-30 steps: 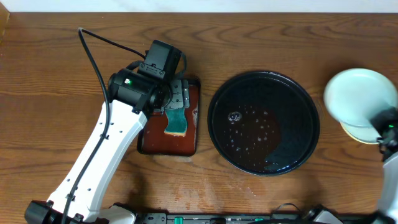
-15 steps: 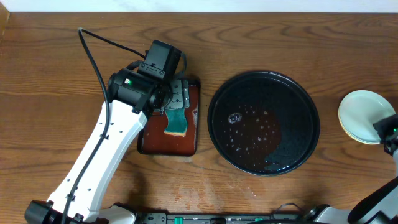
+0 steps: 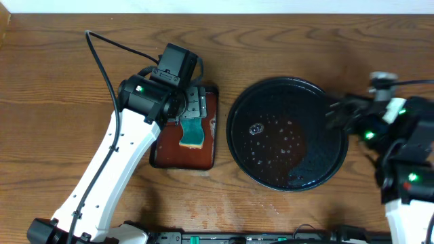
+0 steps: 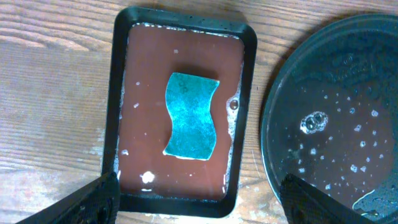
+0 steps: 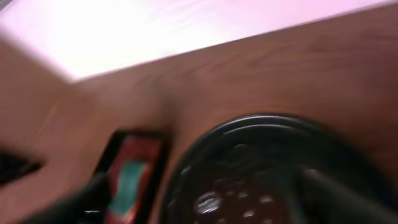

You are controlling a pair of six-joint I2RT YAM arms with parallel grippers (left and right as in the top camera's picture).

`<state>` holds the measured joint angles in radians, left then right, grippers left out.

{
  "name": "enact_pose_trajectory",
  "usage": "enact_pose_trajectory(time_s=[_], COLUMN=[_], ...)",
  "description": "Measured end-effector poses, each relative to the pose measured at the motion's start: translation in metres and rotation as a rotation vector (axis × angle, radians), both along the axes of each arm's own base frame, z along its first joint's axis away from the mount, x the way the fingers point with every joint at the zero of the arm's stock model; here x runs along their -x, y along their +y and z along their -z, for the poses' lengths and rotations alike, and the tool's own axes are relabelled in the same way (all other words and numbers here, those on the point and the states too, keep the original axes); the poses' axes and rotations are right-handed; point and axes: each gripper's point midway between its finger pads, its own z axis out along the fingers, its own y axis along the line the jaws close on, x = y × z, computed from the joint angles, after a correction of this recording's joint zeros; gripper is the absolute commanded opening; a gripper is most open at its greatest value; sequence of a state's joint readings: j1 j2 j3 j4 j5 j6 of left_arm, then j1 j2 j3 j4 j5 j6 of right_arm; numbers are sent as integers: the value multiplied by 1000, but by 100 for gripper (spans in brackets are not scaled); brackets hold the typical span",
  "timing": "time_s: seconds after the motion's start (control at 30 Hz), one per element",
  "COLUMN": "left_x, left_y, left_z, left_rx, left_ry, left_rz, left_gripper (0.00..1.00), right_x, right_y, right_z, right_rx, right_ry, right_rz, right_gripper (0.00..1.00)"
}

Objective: Clean dirty plates on tray and stack at the side

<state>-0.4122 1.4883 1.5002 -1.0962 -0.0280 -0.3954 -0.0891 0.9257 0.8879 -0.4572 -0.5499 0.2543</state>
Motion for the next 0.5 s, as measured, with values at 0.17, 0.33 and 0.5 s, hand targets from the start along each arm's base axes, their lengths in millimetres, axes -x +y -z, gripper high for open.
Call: enact_pose_trajectory(time_s=[0.17,0.33,0.5], left_x=[0,0,0], left_y=[0,0,0], left_z=[0,0,0], left_rx=[0,0,0], left_ry=[0,-1,0], left_rz=[0,0,0], left_gripper=[83,83,83], right_x=[28,45,30], right_y=[65,81,62], right_z=[-8,8,13], right_rx=[-13,-5,80], right_ry=[-23,58,32], right_rz=[-231,-294,-176], right_gripper=[99,99,99])
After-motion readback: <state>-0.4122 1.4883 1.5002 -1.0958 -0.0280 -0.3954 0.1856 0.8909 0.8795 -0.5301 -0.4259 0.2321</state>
